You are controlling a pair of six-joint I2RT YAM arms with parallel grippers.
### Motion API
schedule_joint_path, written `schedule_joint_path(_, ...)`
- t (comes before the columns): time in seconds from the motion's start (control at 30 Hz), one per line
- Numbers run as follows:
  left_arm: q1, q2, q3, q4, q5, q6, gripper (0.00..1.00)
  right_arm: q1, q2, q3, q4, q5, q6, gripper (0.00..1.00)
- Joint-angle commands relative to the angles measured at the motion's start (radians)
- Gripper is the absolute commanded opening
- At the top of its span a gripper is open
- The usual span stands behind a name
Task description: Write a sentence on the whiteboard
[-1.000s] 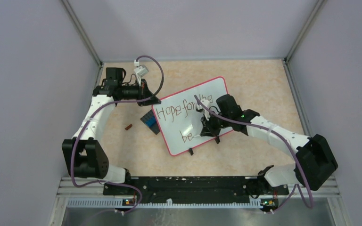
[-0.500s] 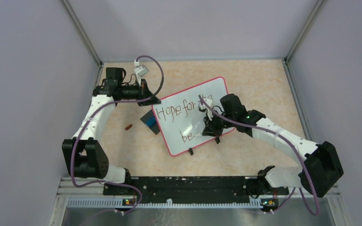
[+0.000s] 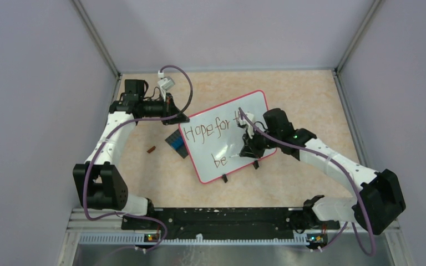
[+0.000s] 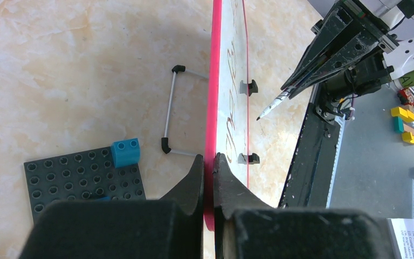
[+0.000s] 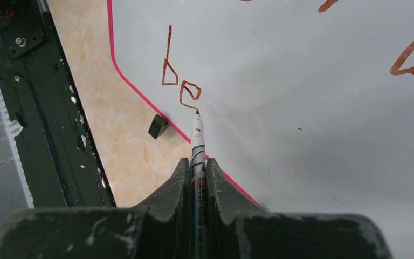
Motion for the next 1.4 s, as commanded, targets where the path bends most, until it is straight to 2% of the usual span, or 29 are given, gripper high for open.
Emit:
schedule_joint_path(0.0,-0.020,0.001,-0.022,-0.032,-0.084,0.038,0.00,-0.008,-0.027,0.015,0.049,-0.010,0.015,0.00)
schedule_joint_path(1.37,-0.021,-0.002,-0.024,-0.033,-0.086,0.042,0.00,0.013,0.086,0.084,0.099,0.075,0.037,0.00)
